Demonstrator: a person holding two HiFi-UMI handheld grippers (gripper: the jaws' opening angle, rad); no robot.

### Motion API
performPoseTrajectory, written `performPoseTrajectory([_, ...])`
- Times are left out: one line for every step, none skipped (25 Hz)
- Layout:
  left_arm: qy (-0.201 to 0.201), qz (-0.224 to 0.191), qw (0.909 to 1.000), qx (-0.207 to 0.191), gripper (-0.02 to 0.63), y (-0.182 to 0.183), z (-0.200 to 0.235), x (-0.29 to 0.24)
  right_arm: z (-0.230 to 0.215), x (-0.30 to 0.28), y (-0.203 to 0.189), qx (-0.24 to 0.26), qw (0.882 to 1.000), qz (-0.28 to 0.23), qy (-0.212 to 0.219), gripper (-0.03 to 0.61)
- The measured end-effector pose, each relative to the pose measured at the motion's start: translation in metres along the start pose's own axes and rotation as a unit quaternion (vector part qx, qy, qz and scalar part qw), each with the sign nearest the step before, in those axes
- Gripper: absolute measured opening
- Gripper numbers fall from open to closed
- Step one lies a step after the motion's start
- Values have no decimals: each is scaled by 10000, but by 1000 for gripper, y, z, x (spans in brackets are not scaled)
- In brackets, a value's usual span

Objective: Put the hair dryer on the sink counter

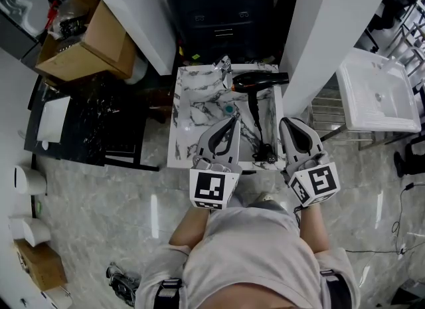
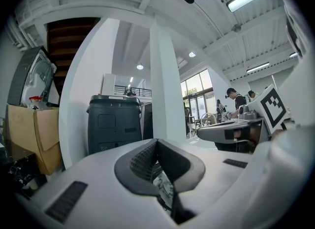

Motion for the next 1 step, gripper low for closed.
performPoseTrajectory([1,-3,10000,4,14,0,0,0,0,0,0,8,10000,-5,-3,9])
Point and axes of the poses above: the fingertips, and each gripper's own axes: x backward along the fingers, z to its left, y out of its top, the point moved 4 cm from there along x, backward along the fingers, and after that the axes turned 10 degrees about x, right-handed, at the moved point
